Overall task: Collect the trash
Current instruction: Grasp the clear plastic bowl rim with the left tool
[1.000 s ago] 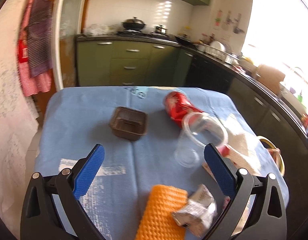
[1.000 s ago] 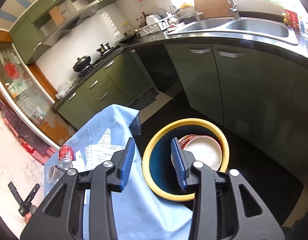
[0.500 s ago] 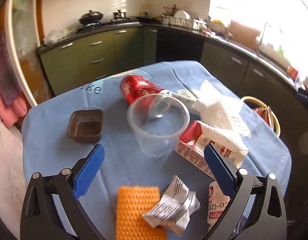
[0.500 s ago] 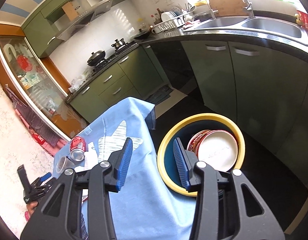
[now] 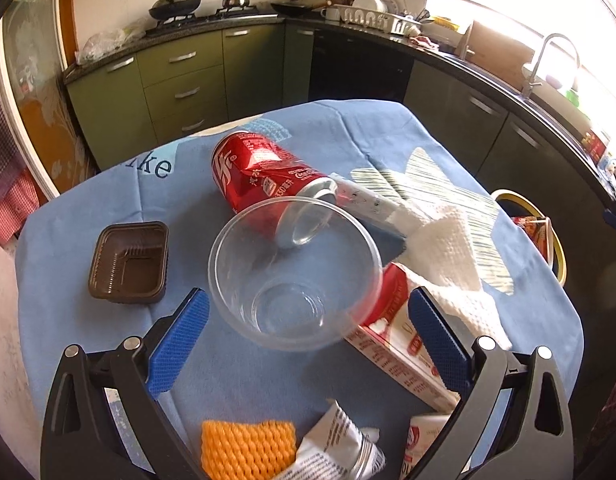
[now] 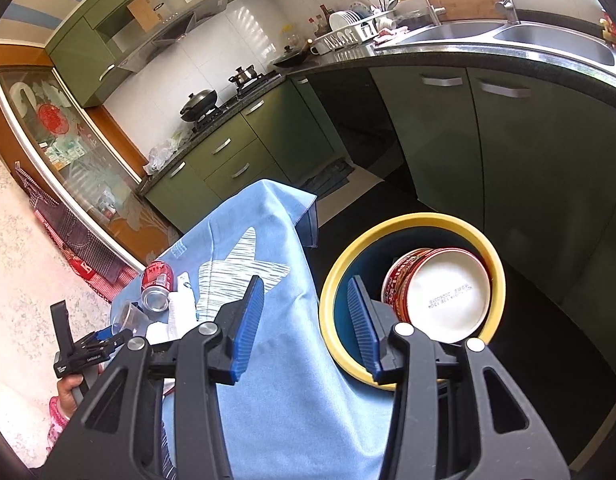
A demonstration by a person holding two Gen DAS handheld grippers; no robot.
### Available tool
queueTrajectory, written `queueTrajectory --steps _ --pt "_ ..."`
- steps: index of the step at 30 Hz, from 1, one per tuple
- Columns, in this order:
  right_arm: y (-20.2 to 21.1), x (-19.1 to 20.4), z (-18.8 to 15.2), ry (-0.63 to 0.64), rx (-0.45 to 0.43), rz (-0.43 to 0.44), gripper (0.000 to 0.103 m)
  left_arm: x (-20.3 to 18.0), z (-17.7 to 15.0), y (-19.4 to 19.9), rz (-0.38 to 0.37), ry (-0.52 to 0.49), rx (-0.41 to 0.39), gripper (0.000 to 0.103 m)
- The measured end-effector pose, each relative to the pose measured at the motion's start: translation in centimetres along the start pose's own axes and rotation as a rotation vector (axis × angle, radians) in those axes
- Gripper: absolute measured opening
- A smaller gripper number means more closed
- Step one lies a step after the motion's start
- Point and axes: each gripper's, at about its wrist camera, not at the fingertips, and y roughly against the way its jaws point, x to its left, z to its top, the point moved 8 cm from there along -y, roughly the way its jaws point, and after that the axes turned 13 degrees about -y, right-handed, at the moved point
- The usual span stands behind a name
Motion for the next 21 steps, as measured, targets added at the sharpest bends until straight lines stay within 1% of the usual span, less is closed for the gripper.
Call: queueTrajectory --steps 9,11,13,14,16,18,21 --pt "-0.6 -0.1 -0.2 -0.004 0.010 0.004 0.042 0.9 0.3 -1.1 0.041 0.016 0.016 0.098" --pt "-0.6 0.0 -0.3 0.001 0.012 0.005 0.042 1.0 0.4 -1.3 0.050 0.020 0.022 0.097" --pt "-0.7 0.1 -0.3 0.003 0.014 0.007 0.042 1.2 0.3 -1.6 0.056 0.026 0.037 0.087" --pt "-0.8 0.1 -0.4 0.004 0.015 0.007 0.042 1.2 0.3 -1.8 0.057 0.027 0.043 0.084" --pt "-0.9 0.1 -0.5 0.005 0.017 0.007 0.042 1.2 0.1 -2.0 0.061 0.027 0.051 0.071" --pt "-0.9 0.1 -0.7 0.005 0.018 0.006 0.042 1.2 0.0 -2.2 0.075 0.024 0.060 0.067" --pt "-0.9 0.1 -0.7 0.006 0.019 0.007 0.043 1.2 0.1 -1.8 0.102 0.014 0.050 0.066"
